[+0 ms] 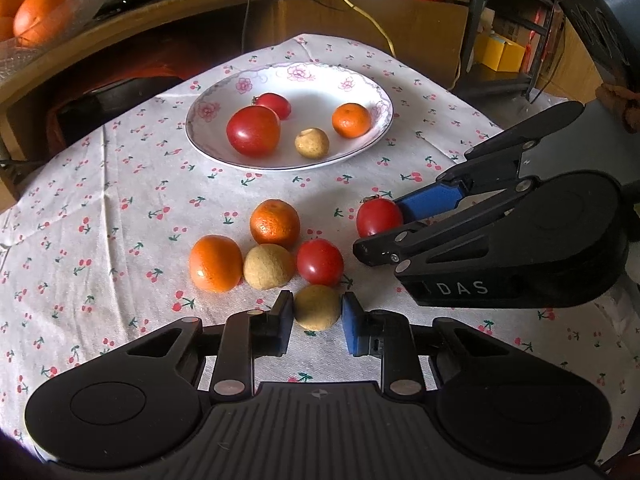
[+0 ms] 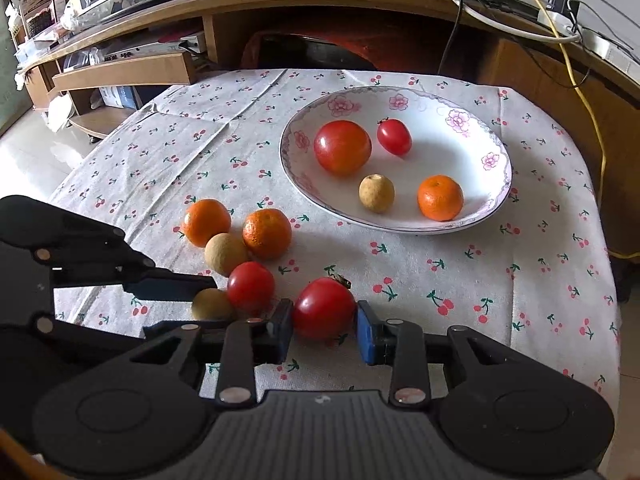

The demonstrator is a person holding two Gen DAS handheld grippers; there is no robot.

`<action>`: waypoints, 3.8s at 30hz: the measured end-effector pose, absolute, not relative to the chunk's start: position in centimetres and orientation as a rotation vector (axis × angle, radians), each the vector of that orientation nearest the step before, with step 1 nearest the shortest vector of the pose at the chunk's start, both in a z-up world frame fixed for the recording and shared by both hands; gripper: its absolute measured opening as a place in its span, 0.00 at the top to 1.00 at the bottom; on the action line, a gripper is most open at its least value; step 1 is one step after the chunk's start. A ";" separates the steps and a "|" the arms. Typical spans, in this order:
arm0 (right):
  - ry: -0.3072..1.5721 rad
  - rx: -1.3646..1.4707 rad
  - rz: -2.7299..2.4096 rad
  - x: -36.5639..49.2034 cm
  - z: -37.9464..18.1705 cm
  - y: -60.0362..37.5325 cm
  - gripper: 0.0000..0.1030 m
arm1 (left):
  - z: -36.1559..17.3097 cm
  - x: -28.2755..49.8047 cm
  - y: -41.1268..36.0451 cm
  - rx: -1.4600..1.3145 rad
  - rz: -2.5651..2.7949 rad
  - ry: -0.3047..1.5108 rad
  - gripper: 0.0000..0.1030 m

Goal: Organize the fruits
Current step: 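Close the left tool on the brown fruit while the right tool closes on the red tomato, then lift both held fruits and carry them over the white bowl, then open the left tool to drop the brown fruit while the right tool holds the tomato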

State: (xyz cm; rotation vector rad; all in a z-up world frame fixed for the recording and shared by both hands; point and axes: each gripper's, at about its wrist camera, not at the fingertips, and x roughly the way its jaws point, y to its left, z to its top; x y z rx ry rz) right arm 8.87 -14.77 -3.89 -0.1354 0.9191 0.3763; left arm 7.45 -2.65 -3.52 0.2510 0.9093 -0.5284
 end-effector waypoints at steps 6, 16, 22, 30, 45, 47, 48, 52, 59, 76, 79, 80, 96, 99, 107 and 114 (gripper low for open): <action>0.913 -0.145 0.374 8.7 -3.5 -14.8 0.67 | -3.3 7.5 -2.7 0.246 -0.536 0.898 0.67; 0.919 -0.145 0.370 8.9 -3.4 -14.6 0.67 | -3.0 7.5 -2.4 0.228 -0.549 0.892 0.67; 0.904 -0.137 0.369 8.7 -2.8 -14.6 0.67 | -2.5 7.4 -2.5 0.222 -0.559 0.879 0.67; 0.881 -0.125 0.363 8.6 -1.8 -14.8 0.67 | -1.7 7.3 -2.2 0.215 -0.554 0.853 0.67; 0.837 -0.080 0.308 10.1 -0.4 -15.9 0.67 | -0.6 8.9 -2.7 0.195 -0.526 0.803 0.67; 0.831 -0.069 0.299 10.3 -0.2 -16.4 0.67 | -0.5 9.2 -2.9 0.198 -0.528 0.794 0.67; 0.830 -0.064 0.295 10.5 -0.2 -16.5 0.67 | -0.4 9.4 -3.0 0.198 -0.528 0.791 0.67; 0.821 -0.062 0.280 11.0 0.0 -16.9 0.67 | -0.3 10.1 -3.2 0.193 -0.519 0.783 0.67; 0.829 -0.072 0.273 11.7 -0.3 -17.0 0.67 | 0.3 11.9 -2.9 0.167 -0.488 0.764 0.67; 0.823 -0.095 0.250 14.2 -1.4 -17.4 0.67 | -0.8 14.7 -3.7 0.173 -0.465 0.783 0.69; 0.823 -0.104 0.251 14.5 -1.6 -17.2 0.67 | -1.1 15.2 -3.7 0.170 -0.461 0.792 0.69; 0.823 -0.110 0.250 14.6 -1.7 -17.2 0.67 | -1.2 15.4 -3.7 0.169 -0.460 0.794 0.69; 0.819 -0.111 0.251 16.2 -2.7 -17.3 0.67 | -2.7 17.6 -4.1 0.146 -0.428 0.815 0.68; 0.813 -0.105 0.257 16.2 -2.6 -17.3 0.67 | -2.7 17.6 -4.0 0.143 -0.420 0.814 0.66; 0.785 -0.106 0.258 16.0 -2.0 -17.2 0.64 | -2.2 17.5 -3.7 0.139 -0.409 0.808 0.64; 0.773 -0.099 0.257 15.7 -1.7 -17.1 0.62 | -1.7 17.2 -3.5 0.141 -0.397 0.800 0.63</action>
